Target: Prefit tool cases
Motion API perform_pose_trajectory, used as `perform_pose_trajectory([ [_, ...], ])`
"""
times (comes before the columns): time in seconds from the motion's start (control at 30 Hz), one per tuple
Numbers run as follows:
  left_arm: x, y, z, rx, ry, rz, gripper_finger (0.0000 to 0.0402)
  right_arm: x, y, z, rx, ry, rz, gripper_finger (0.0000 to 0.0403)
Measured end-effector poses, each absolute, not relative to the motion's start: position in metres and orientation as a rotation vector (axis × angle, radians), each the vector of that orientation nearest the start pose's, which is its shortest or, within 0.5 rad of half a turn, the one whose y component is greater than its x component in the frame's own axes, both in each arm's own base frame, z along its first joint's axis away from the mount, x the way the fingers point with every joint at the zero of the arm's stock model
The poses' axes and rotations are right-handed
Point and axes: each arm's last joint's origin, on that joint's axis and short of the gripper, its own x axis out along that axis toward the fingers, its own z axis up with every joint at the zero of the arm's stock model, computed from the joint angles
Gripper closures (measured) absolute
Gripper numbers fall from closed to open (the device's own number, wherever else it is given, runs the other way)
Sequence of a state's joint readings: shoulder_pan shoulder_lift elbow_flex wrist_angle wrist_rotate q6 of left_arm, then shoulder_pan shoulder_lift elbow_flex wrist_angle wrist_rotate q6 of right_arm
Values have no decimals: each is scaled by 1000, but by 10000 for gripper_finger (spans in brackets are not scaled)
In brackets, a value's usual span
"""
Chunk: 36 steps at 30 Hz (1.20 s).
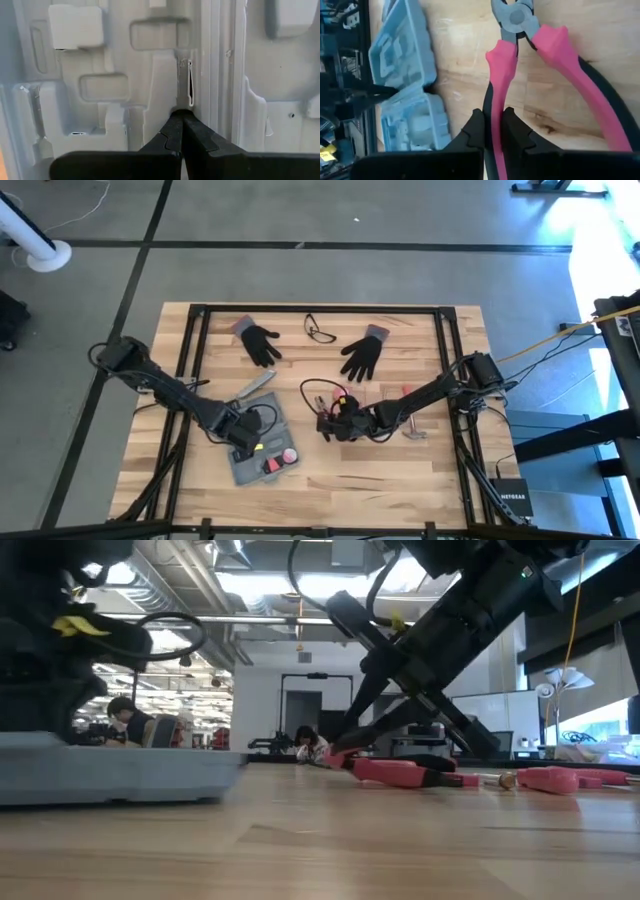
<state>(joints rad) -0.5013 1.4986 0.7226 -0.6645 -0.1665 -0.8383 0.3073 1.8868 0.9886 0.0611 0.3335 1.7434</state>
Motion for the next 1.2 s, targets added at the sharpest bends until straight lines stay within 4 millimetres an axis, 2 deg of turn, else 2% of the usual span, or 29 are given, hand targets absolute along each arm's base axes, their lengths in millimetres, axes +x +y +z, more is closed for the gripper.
perform_pose_trajectory([
  [0.23,201,-105,157,-219,1263,297,401,356,106,138,1150,708,-543,227],
  [0.37,201,-101,166,-196,1196,297,401,360,109,143,1068,781,-472,182],
  [0.57,202,-98,181,-144,1108,219,401,373,114,164,957,772,-352,184],
  [0.7,198,-114,199,-120,969,77,401,387,120,198,822,735,-151,202],
  [0.83,186,-133,195,-102,915,147,401,402,127,222,676,711,8,215],
  [0.9,179,-143,185,-161,914,207,401,407,129,225,583,740,48,219],
  [1.03,164,-171,165,-247,937,225,401,419,134,213,446,835,98,221],
  [1.2,151,-196,159,-232,967,157,401,435,142,196,440,903,184,221],
])
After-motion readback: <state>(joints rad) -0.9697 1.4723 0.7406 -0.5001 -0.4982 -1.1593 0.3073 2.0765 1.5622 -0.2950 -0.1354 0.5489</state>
